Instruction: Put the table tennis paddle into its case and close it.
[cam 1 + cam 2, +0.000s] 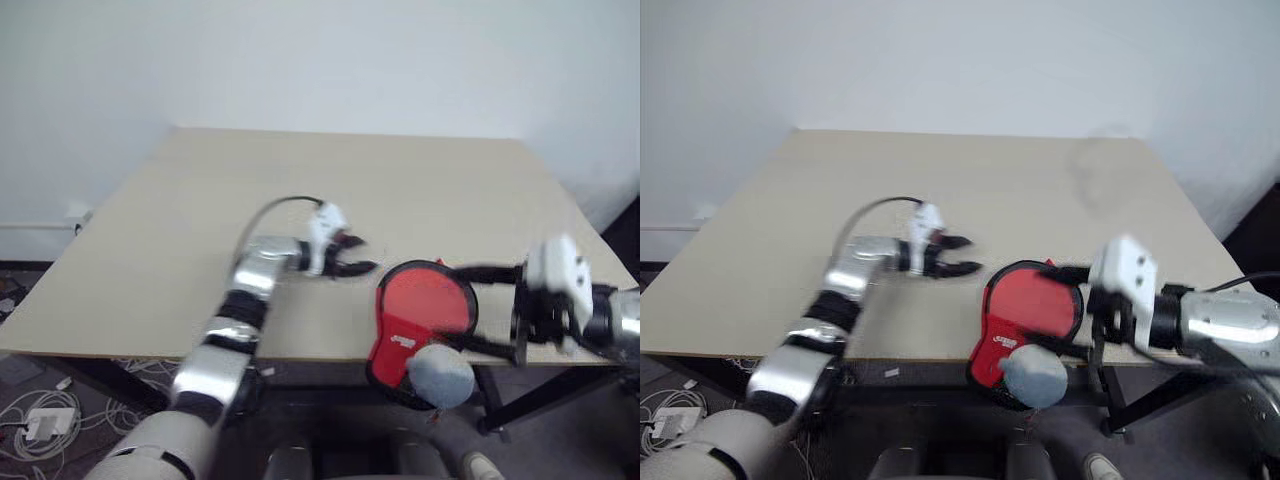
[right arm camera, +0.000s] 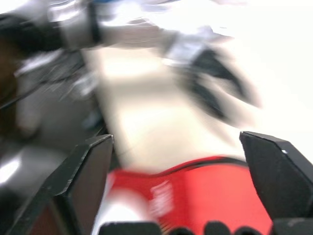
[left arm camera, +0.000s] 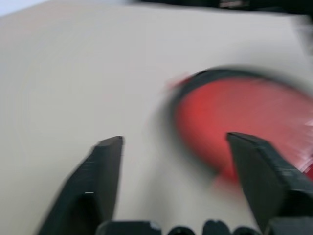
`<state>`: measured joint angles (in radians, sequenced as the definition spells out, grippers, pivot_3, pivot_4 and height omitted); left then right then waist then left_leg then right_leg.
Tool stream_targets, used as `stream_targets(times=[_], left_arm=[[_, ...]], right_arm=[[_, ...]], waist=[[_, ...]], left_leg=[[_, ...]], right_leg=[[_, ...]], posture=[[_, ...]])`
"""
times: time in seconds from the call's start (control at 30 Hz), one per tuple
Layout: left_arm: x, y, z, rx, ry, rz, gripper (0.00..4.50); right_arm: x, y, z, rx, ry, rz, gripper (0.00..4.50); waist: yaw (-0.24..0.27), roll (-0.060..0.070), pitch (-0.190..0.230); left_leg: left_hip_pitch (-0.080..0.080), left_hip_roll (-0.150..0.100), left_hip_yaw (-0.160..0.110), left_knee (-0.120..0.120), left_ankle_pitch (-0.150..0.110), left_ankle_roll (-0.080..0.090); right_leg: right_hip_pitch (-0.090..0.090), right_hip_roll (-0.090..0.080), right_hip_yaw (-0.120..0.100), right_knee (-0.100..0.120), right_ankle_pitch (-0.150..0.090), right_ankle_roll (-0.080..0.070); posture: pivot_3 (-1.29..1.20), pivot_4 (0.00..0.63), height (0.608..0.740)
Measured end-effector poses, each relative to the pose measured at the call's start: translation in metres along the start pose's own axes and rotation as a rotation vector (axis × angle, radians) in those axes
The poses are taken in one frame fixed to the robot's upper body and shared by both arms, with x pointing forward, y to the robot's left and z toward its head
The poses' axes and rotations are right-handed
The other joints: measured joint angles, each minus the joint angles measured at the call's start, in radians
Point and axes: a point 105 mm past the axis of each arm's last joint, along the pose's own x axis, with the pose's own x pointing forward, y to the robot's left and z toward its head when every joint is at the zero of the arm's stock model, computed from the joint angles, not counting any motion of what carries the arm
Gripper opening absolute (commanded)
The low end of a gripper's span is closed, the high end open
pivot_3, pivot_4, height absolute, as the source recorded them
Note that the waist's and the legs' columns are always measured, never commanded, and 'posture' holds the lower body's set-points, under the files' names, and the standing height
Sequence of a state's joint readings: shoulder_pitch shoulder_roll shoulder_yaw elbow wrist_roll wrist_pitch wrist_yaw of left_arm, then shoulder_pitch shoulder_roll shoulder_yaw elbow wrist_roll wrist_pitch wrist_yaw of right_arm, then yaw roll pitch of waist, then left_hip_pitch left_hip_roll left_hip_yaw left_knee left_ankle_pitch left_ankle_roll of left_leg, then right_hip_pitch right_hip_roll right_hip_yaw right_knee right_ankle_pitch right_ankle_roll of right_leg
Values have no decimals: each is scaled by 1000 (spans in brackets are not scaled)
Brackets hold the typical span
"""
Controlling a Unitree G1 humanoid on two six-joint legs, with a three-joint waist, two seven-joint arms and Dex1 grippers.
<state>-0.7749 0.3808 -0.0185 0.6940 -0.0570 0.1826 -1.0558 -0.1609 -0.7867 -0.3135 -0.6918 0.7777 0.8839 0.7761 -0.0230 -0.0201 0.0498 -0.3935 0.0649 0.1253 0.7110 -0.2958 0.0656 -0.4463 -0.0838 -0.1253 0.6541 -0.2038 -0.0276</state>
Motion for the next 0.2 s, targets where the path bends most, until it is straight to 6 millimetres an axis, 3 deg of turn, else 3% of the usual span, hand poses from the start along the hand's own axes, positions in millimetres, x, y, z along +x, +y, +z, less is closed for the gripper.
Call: stream_targets(times=[0.1,0.2], left_arm=[[-38,24,-25,-38,67,139,4453],[-60,31,-50,-91,123,215,4453]], right_arm=[[12,-19,2,58,-60,-114,4500],[19,-29,-8,95,-43,-187,4500]], waist=[[14,1,0],[27,1,0]], left_leg=[[0,0,1,2,2,-4],[-1,0,0,4,1,-1]], right_leg=[[1,-3,0,1,0,1],[2,-4,2,0,1,3]], posture=[[0,0,740],[0,0,740]])
